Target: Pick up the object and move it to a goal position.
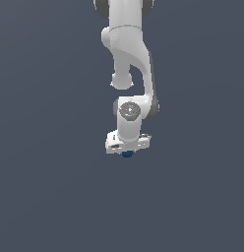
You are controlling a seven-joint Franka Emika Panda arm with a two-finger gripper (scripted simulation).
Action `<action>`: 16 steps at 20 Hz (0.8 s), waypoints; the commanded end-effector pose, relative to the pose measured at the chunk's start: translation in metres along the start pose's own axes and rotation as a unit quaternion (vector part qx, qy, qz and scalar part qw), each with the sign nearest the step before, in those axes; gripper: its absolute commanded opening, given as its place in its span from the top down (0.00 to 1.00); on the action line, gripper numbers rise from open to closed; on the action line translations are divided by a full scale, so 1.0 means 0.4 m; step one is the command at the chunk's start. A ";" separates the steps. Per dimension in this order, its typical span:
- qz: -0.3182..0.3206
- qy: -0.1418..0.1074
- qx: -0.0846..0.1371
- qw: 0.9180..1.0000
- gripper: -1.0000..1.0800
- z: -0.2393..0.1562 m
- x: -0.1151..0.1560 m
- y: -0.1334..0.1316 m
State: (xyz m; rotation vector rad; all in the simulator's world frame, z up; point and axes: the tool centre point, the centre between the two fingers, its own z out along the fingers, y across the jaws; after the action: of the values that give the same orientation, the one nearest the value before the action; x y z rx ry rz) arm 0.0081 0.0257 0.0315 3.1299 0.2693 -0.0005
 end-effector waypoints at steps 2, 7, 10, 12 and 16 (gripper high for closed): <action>0.000 0.000 0.000 1.000 1.00 0.001 0.001 -0.001; 0.000 0.000 0.000 1.000 1.00 0.000 0.000 0.000; 0.000 0.000 0.000 1.000 1.00 -0.002 -0.003 0.004; 0.000 0.000 0.000 1.000 1.00 -0.006 -0.010 0.011; 0.000 0.000 0.000 1.000 1.00 -0.019 -0.035 0.039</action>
State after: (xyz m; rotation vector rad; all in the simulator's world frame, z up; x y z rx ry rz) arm -0.0003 0.0137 0.0365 3.1302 0.2715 -0.0021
